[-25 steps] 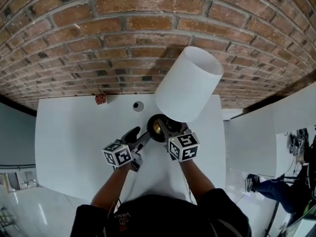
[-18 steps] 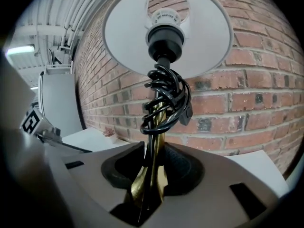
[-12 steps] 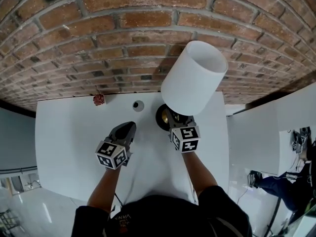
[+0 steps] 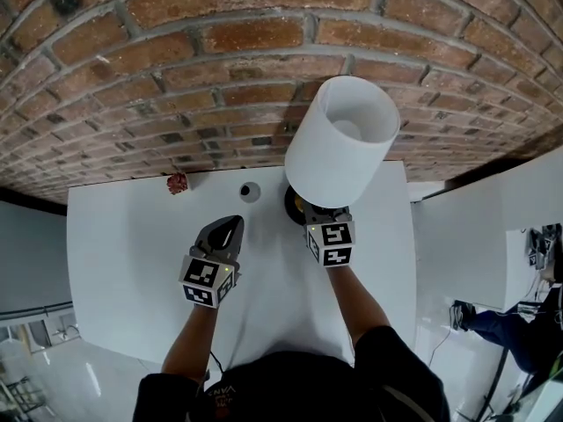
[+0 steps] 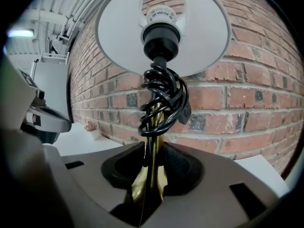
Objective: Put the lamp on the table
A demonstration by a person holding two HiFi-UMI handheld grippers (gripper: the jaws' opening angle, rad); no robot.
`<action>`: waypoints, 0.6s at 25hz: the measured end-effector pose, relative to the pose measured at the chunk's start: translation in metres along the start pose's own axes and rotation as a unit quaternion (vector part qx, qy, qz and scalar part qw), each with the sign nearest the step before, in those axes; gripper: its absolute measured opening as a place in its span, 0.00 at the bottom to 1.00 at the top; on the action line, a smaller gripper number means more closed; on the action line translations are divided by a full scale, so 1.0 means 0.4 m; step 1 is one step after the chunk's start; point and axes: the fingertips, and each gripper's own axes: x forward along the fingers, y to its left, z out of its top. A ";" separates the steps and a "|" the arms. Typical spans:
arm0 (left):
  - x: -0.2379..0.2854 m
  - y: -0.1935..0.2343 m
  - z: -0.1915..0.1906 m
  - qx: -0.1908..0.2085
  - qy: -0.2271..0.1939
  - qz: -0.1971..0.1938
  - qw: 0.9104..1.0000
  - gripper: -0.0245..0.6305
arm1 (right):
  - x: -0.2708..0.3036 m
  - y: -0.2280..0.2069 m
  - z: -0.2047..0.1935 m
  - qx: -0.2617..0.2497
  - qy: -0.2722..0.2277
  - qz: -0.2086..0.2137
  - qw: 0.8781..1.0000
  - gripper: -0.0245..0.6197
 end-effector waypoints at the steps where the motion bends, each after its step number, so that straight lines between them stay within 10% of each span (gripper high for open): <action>1: -0.001 0.002 -0.003 -0.001 0.001 0.003 1.000 0.04 | 0.003 -0.001 -0.002 -0.001 -0.001 -0.001 1.000 0.22; 15: 0.020 -0.051 -0.037 0.008 -0.024 0.004 1.000 0.04 | 0.019 -0.015 -0.036 -0.025 -0.008 -0.009 1.000 0.21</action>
